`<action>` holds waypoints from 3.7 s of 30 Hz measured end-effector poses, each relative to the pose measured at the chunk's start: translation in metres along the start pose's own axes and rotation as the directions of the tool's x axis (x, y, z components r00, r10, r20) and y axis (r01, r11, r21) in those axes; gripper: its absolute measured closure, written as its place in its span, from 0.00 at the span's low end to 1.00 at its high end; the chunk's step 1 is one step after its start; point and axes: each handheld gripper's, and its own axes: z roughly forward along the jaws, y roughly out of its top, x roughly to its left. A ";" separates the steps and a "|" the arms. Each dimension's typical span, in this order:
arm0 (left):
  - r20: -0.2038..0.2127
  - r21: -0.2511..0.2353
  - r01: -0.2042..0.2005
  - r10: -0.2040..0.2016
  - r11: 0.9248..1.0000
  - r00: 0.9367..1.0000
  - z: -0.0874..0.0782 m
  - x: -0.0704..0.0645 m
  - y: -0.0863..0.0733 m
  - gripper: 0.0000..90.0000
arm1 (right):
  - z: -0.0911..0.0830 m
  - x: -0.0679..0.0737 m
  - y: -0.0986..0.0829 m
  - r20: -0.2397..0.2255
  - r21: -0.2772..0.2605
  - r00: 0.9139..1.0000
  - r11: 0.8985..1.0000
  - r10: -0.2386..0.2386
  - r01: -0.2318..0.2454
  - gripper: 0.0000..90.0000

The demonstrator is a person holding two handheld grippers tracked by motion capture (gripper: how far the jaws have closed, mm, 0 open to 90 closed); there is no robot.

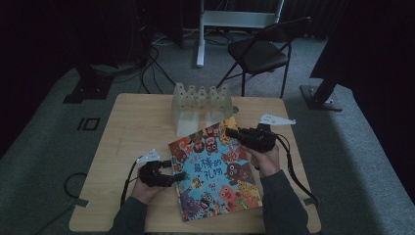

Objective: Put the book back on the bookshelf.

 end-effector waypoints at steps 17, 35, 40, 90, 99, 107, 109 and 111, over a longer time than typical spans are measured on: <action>0.038 -0.022 -0.005 0.006 1.000 0.999 -0.003 0.000 0.008 0.24 | -0.011 -0.016 -0.008 -0.052 -0.016 0.999 1.000 0.001 -0.002 0.87; -0.030 -0.061 -0.052 0.050 0.997 0.998 -0.022 -0.003 0.022 0.43 | -0.008 -0.025 -0.011 0.054 0.065 0.997 0.996 -0.057 0.053 0.70; -0.070 -0.088 -0.084 0.078 0.993 0.994 -0.031 -0.006 0.029 0.49 | -0.005 -0.022 -0.010 0.104 0.094 0.990 0.992 -0.095 0.085 0.63; -0.309 -0.182 -0.394 0.328 0.901 0.893 -0.074 -0.040 0.057 0.73 | -0.004 -0.002 -0.016 0.213 0.043 0.947 0.971 -0.240 0.236 0.52; -0.312 -0.178 -0.425 0.358 0.888 0.880 -0.075 -0.042 0.055 0.74 | -0.006 -0.007 -0.025 0.223 0.034 0.950 0.976 -0.219 0.217 0.53; -0.303 -0.182 -0.452 0.388 0.873 0.871 -0.076 -0.044 0.053 0.75 | -0.006 -0.006 -0.026 0.234 0.034 0.945 0.974 -0.227 0.225 0.52; -0.300 -0.182 -0.456 0.392 0.871 0.869 -0.076 -0.044 0.054 0.75 | -0.008 -0.007 -0.027 0.235 0.029 0.946 0.974 -0.225 0.225 0.53; -0.301 -0.182 -0.458 0.394 0.870 0.868 -0.076 -0.044 0.054 0.75 | -0.008 -0.007 -0.028 0.236 0.026 0.947 0.976 -0.218 0.218 0.53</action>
